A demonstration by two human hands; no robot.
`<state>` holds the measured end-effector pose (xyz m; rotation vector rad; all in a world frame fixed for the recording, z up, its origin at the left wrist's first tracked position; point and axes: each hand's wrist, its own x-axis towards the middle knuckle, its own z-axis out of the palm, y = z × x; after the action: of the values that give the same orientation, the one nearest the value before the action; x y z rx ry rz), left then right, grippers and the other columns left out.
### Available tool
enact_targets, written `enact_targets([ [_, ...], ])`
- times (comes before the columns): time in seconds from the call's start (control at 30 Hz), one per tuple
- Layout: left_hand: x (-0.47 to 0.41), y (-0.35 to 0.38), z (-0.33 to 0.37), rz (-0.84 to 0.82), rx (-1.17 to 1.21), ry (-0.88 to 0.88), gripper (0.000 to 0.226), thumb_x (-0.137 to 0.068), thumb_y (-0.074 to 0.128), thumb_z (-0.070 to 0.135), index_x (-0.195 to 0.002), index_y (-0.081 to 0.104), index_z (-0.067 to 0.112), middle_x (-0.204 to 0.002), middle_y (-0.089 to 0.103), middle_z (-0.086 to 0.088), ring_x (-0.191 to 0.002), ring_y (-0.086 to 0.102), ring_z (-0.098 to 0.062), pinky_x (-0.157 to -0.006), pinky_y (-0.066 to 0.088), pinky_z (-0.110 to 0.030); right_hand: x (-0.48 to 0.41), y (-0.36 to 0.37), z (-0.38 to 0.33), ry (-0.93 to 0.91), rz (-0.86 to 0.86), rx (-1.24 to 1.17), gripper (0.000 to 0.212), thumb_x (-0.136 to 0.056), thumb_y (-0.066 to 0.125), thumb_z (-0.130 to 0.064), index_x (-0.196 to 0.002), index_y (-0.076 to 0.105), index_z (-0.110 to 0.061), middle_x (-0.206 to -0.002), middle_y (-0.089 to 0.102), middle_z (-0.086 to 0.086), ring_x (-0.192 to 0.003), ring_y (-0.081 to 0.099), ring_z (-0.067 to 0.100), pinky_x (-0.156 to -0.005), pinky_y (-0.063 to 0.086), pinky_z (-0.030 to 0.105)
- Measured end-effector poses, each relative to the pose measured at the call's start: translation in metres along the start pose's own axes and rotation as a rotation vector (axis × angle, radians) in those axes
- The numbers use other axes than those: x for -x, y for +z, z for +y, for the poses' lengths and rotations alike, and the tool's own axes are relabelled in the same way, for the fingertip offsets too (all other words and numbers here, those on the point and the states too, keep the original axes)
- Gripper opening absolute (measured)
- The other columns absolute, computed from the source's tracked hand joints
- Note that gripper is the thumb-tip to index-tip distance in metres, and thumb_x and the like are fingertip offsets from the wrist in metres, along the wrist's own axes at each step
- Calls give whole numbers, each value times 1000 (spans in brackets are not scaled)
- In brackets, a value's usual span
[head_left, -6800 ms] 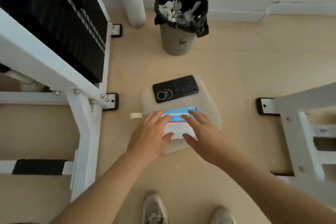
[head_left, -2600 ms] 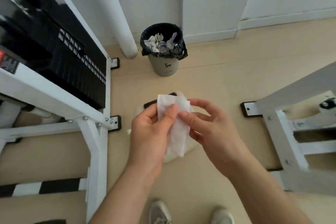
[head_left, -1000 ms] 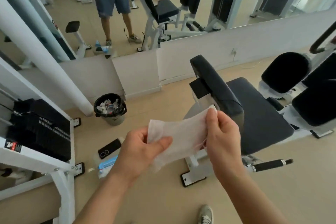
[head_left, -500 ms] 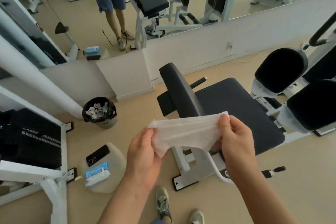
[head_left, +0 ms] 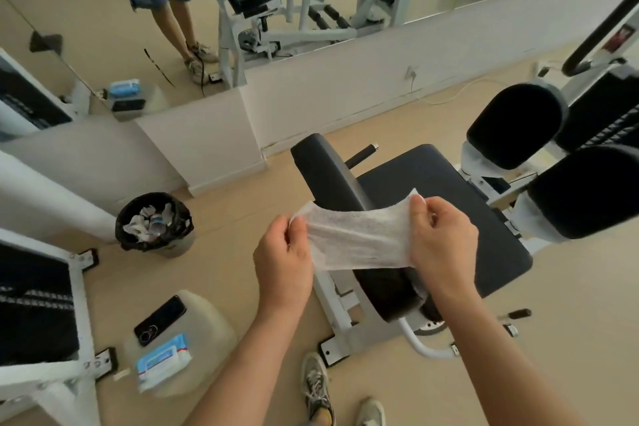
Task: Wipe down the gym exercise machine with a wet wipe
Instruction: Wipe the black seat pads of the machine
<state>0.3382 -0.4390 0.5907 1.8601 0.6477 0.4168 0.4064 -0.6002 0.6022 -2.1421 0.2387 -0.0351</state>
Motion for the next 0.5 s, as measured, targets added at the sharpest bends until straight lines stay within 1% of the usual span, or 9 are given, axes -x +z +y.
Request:
enact_targets([
  [0.03,-8,0,-6,-24,-10,-7,28,-100,48,22,-74,55,16,-65,55,4,-54,51,1,-46,40,-13,-9,3,1,26,-19,29,24,-99,50,-40,-92,66,-24,-84,65,-8,-74,61,11,-68,57,33],
  [0.1,-20,-1,-13,-70,0,-45,19,-100,49,26,-93,63,15,-83,66,-1,-70,64,-3,-53,56,-24,-24,3,2,138,-130,81,20,-96,52,-44,-103,62,-28,-98,65,-8,-79,61,8,-73,58,34],
  [0.13,-24,-2,-16,-91,4,-66,19,-99,50,27,-99,64,16,-88,68,-2,-74,66,-7,-56,58,-28,-28,1,-1,191,-184,125,24,-94,54,-45,-111,59,-29,-105,65,-6,-83,62,9,-76,58,36],
  [0.2,-29,-6,-18,-130,40,-113,16,-99,51,28,-104,63,18,-87,69,-1,-71,67,-7,-53,56,-23,-29,-8,-9,201,-204,260,42,-91,57,-45,-129,49,-28,-123,59,-1,-93,60,12,-81,54,35],
  [0.3,-32,-10,-19,-184,119,-191,14,-96,57,25,-109,60,21,-79,72,2,-65,67,-6,-52,52,-21,-5,-11,-38,-29,-141,465,53,-95,51,-46,-142,39,-24,-142,45,1,-108,52,14,-86,42,27],
  [0.37,-31,-10,-21,-222,137,-203,15,-92,63,24,-107,58,25,-74,73,3,-63,68,-11,-55,54,-27,17,14,-51,-188,-257,556,56,-96,41,-53,-139,37,-17,-136,47,3,-109,51,16,-85,45,27],
  [0.43,-30,-11,-26,-239,134,-202,21,-88,69,24,-103,57,31,-72,71,2,-63,66,-13,-60,55,-31,27,48,-48,-300,-321,723,77,-95,36,-61,-148,20,-8,-144,39,11,-122,48,22,-89,49,30],
  [0.47,-30,-13,-30,-226,121,-201,25,-86,71,22,-102,56,34,-72,70,2,-63,64,-12,-62,54,-31,23,62,-45,-329,-308,824,85,-94,36,-63,-152,7,-7,-150,32,15,-130,45,24,-93,50,30],
  [0.5,-31,-15,-34,-198,109,-197,31,-84,73,19,-102,56,37,-74,69,2,-64,62,-10,-63,51,-29,13,74,-44,-341,-283,888,89,-94,38,-63,-153,1,-7,-151,29,17,-131,45,25,-90,50,30],
])
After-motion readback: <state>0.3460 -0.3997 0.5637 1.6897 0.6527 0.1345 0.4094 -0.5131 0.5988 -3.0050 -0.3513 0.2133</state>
